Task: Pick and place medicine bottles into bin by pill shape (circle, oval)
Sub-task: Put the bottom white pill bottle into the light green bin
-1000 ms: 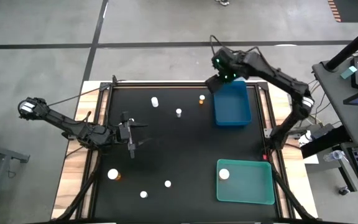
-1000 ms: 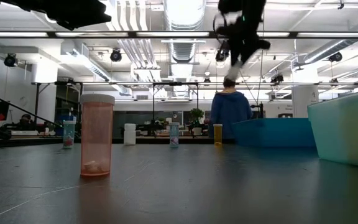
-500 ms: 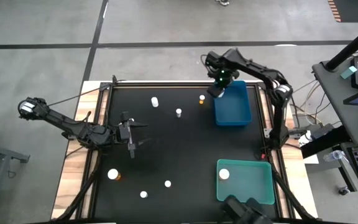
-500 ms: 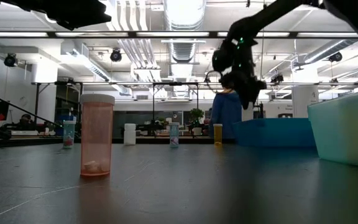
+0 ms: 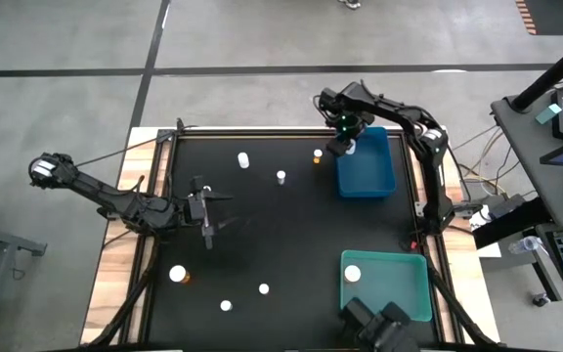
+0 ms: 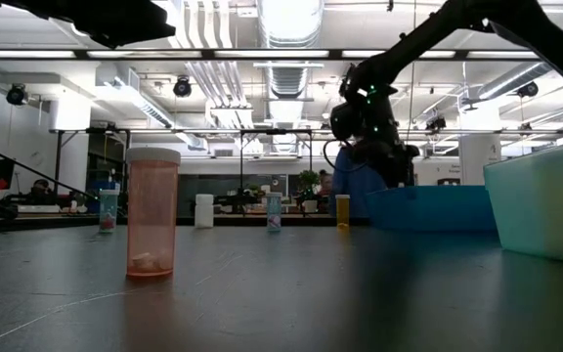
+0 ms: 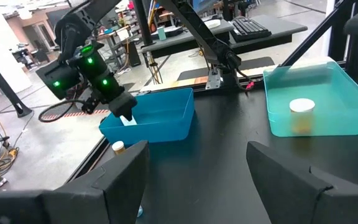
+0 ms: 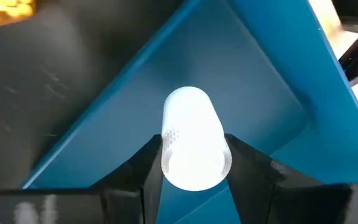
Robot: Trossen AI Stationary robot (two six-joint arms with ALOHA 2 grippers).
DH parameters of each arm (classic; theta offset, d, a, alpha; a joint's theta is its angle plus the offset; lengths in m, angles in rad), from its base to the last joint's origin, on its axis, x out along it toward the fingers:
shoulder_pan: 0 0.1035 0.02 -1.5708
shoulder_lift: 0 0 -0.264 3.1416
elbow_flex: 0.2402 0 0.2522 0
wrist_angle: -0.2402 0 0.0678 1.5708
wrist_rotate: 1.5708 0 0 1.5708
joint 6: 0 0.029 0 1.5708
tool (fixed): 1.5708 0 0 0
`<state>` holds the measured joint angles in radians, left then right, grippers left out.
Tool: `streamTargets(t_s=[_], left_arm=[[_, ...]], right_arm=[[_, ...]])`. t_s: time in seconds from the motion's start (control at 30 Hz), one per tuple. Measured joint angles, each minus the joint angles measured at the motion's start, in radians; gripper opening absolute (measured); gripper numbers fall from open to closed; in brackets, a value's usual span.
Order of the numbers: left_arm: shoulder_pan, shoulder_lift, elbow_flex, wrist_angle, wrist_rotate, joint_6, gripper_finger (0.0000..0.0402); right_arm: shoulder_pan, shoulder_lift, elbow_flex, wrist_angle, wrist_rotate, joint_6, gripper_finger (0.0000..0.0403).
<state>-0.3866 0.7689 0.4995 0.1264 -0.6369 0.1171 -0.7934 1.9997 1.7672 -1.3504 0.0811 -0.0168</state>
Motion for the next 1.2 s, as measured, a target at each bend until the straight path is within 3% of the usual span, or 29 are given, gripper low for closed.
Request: streamTargets(t_s=[1.2], left_arm=[[0.000, 0.001, 0.000, 0.001, 0.000, -0.001, 0.0254]], right_arm=[[-0.008, 0.012, -0.008, 0.031, -0.001, -0.026, 0.0141]])
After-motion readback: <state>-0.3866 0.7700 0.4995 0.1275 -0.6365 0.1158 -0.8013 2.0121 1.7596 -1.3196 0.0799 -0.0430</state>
